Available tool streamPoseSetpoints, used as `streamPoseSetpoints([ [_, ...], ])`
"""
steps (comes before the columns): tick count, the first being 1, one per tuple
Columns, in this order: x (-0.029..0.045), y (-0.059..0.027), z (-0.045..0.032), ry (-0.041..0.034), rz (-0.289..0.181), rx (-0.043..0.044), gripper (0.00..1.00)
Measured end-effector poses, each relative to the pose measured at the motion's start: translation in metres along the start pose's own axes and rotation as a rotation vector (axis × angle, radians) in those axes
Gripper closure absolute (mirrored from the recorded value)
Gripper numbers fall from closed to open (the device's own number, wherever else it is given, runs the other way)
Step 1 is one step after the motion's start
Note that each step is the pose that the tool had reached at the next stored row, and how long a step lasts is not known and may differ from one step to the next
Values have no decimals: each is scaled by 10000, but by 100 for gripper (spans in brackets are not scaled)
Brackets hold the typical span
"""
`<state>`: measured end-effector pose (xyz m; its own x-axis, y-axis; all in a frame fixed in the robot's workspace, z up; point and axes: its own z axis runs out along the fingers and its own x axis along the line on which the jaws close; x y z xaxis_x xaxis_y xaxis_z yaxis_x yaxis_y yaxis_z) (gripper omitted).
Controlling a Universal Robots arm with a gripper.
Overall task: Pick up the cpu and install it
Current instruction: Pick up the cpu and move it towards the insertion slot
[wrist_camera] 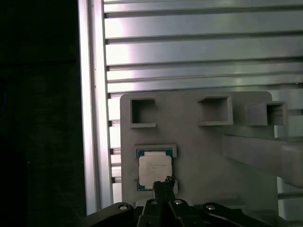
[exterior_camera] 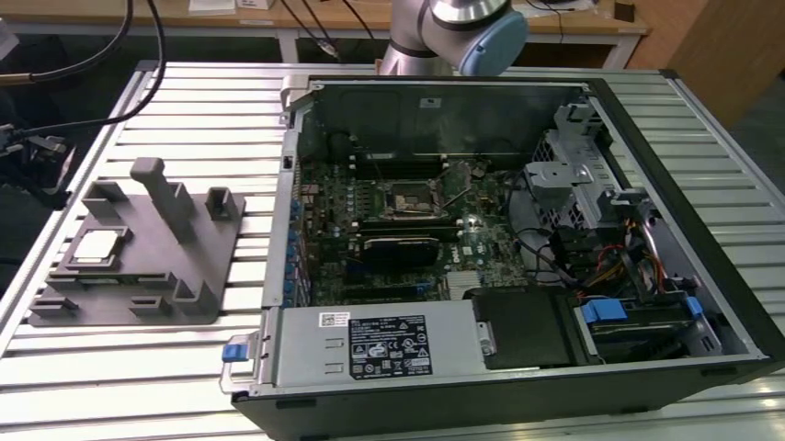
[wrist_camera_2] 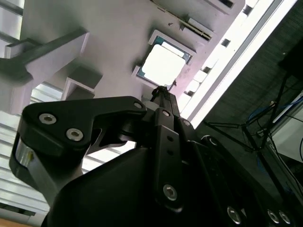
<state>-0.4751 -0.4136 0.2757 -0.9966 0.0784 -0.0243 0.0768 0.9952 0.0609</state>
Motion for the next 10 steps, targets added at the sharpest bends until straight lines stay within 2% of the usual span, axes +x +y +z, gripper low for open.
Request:
streamPoseSetpoints([
  [10, -19, -27, 181, 1, -12, 0, 89],
])
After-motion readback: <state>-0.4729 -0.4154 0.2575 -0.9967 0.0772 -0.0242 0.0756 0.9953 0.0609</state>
